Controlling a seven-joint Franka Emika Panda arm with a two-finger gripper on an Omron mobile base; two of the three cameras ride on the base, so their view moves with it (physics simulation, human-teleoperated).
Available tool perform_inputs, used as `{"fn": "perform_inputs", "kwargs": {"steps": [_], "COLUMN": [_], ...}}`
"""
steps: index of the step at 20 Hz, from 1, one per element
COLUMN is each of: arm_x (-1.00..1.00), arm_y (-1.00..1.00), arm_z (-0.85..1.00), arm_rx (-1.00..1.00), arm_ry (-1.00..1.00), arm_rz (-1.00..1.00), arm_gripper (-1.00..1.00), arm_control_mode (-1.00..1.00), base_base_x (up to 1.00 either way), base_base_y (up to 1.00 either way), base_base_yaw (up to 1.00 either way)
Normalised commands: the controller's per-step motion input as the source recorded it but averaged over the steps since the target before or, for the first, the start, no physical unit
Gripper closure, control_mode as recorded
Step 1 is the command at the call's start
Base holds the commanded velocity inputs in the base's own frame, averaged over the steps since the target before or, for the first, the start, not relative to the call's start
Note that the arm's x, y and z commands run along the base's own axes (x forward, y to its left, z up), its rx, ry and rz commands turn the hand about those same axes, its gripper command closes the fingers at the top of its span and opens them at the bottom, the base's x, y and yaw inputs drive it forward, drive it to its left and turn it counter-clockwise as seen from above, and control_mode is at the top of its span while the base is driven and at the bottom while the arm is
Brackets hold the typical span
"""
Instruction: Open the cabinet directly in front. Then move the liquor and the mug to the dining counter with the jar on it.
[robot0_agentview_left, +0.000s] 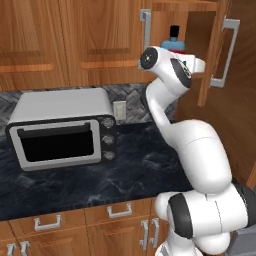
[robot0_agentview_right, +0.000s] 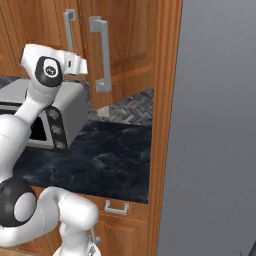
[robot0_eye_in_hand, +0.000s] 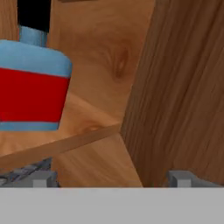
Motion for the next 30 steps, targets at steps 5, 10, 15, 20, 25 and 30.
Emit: {"fn": "perform_inputs", "kwargs": {"steps": [5,10,15,20,25,30], "arm_x": [-0.34,-0.54,-0.69,-0.39,-0.02,0.10], "arm_y": [-1.00,-1.00,-0.71,0.63,1.00,1.00], "arm_z": [-0.01,-0.11,-0.18,-0.38,-0.02,0.00], "arm_rx": [0.17,0.17,0.08,0.00,0.00,-0.02], "arm_ry": [0.17,0.00,-0.21,-0.47,-0.36,-0.29], "arm_rz": [-0.33,-0.22,0.01,0.25,0.28,0.33], "arm_gripper": [-1.00,-1.00,-1.00,-1.00,-1.00,-1.00], "arm_control_mode": [-1.00,-1.00,-1.00,-1.00,-1.00,-1.00], "base_base_x": [0.00,0.00,0.00,0.00,0.00,0.00], "base_base_y": [0.00,0.00,0.00,0.00,0.00,0.00], "base_base_yaw": [0.00,0.00,0.00,0.00,0.00,0.00]}}
